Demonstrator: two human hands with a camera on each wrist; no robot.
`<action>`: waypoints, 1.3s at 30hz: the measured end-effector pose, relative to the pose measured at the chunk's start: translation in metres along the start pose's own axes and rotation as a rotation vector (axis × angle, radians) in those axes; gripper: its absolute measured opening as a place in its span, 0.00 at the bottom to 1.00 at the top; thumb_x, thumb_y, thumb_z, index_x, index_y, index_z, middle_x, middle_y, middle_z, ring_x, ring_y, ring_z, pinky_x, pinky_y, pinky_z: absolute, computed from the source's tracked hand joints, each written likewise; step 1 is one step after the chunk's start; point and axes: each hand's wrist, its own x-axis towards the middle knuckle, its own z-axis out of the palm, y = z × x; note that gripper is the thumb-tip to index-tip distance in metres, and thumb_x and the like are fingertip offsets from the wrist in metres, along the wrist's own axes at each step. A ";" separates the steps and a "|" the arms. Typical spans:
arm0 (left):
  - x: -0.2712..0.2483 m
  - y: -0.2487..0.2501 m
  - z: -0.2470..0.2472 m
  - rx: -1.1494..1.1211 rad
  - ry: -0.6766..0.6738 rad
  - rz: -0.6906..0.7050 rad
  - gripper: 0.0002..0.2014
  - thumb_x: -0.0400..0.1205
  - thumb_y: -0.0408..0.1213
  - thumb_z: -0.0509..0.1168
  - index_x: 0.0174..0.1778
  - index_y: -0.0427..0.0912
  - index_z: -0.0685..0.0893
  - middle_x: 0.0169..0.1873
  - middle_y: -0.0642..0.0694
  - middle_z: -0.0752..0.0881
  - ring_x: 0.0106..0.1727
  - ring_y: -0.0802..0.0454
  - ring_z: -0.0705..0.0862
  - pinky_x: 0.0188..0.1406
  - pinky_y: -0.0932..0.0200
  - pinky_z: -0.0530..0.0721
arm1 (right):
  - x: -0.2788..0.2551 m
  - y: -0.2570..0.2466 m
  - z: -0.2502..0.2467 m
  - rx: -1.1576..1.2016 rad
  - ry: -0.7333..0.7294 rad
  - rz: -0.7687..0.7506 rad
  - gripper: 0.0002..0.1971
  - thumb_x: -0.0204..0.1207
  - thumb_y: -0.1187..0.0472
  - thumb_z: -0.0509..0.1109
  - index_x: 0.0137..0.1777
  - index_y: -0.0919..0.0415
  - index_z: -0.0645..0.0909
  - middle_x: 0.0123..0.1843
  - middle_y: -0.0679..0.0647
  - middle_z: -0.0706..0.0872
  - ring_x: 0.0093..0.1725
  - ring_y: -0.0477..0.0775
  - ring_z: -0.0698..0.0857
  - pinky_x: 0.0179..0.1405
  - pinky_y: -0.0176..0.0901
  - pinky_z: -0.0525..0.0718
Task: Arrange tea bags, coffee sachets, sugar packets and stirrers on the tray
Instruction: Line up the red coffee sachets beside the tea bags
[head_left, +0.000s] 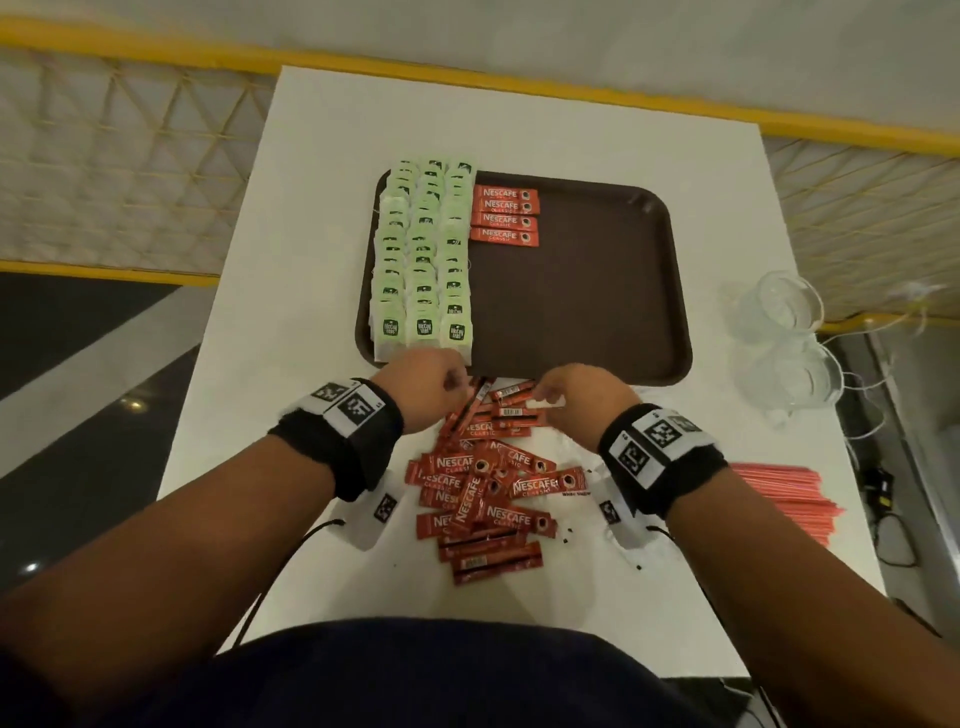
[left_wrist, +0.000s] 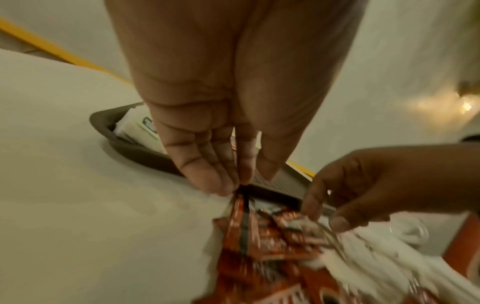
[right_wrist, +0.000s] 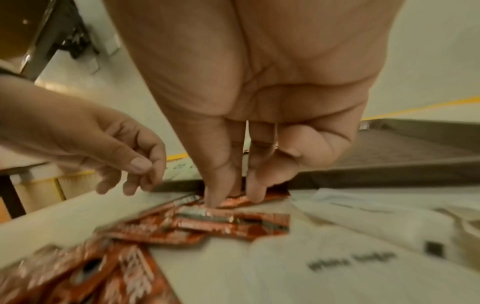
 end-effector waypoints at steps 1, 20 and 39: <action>-0.001 0.002 0.005 0.064 -0.004 0.015 0.08 0.83 0.42 0.66 0.51 0.41 0.84 0.49 0.44 0.85 0.49 0.47 0.83 0.48 0.55 0.81 | -0.002 0.001 0.007 -0.034 0.026 0.007 0.15 0.78 0.57 0.72 0.65 0.49 0.82 0.62 0.49 0.84 0.59 0.51 0.84 0.61 0.45 0.82; -0.009 0.003 0.030 0.463 -0.043 0.022 0.15 0.80 0.46 0.68 0.59 0.45 0.77 0.58 0.43 0.81 0.59 0.41 0.80 0.52 0.47 0.77 | -0.020 -0.003 0.035 0.013 0.227 0.085 0.06 0.75 0.60 0.74 0.45 0.52 0.78 0.51 0.51 0.80 0.48 0.53 0.81 0.47 0.42 0.77; -0.008 -0.003 0.028 0.417 -0.196 0.025 0.11 0.84 0.40 0.62 0.61 0.41 0.76 0.57 0.39 0.82 0.53 0.41 0.83 0.52 0.49 0.82 | -0.028 -0.002 0.032 0.312 0.226 -0.046 0.09 0.73 0.59 0.76 0.40 0.50 0.77 0.41 0.46 0.84 0.42 0.47 0.83 0.42 0.42 0.83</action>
